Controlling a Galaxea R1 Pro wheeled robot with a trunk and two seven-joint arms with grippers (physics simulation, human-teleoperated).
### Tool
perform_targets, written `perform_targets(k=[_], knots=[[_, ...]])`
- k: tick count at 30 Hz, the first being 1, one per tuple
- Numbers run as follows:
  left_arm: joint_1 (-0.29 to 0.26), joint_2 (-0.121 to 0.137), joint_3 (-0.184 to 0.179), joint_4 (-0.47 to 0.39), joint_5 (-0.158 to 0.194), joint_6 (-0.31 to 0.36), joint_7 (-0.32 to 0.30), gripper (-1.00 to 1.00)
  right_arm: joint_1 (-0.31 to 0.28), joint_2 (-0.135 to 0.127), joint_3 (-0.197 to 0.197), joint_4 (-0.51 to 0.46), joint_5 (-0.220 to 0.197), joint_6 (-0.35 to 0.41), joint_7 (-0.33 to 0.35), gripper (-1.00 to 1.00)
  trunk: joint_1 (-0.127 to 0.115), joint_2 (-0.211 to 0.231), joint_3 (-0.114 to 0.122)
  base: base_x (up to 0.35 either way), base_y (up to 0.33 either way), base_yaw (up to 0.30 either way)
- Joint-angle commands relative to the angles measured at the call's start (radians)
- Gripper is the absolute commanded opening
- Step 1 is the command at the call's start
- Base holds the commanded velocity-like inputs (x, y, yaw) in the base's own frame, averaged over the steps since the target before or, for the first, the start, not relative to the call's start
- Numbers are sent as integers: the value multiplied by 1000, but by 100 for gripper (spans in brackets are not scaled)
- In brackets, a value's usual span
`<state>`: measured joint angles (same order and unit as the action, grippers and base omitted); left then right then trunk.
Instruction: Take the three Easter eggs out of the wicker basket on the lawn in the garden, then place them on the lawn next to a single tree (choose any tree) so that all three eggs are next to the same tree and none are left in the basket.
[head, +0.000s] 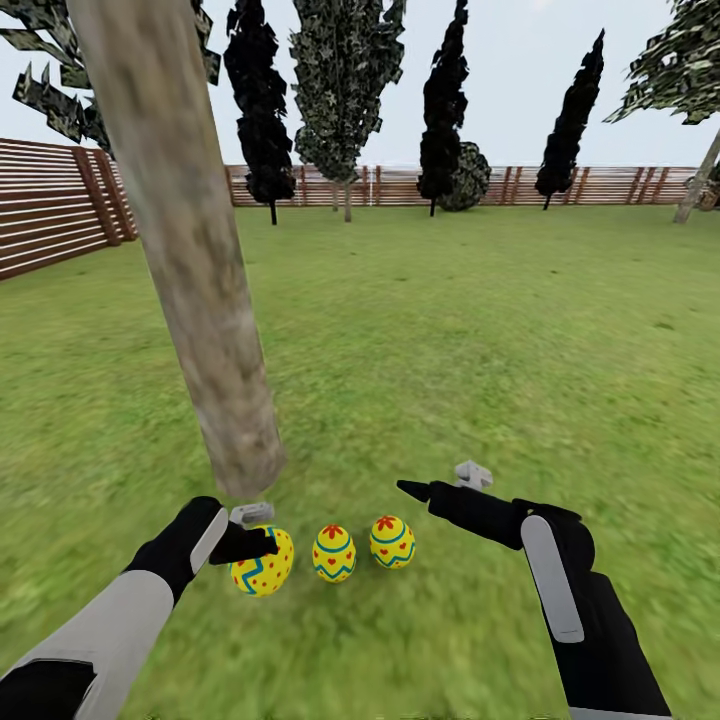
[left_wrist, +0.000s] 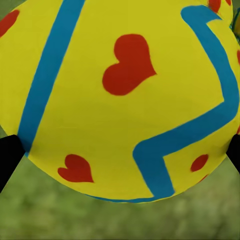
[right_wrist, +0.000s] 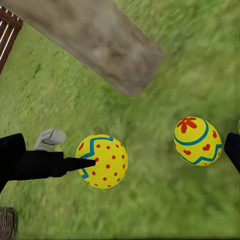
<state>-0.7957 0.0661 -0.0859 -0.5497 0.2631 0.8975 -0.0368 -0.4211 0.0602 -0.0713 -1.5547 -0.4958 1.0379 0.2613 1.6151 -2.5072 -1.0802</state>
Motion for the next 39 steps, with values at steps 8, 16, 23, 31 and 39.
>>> perform_targets(k=[8,16,23,31,39], knots=[[0,1,-6,0,2,-10,-3,-100,-1,1,-2,0,8,5,10,100,3,-2,-32,0,0,0],[0,2,-6,-2,3,-11,-3,-100,-1,1,-1,0,8,5,10,100,4,-3,-40,33,4,0],[0,3,-6,-2,3,-12,-4,-100,-1,1,-2,0,8,5,10,100,4,-3,-40,118,33,0],[0,3,-7,-2,3,-12,-5,-100,-1,1,-2,0,8,5,10,100,4,-3,-40,234,31,0],[1,3,-8,-8,4,-11,-5,-100,-1,1,-2,0,8,5,10,100,4,-3,-40,69,33,0]])
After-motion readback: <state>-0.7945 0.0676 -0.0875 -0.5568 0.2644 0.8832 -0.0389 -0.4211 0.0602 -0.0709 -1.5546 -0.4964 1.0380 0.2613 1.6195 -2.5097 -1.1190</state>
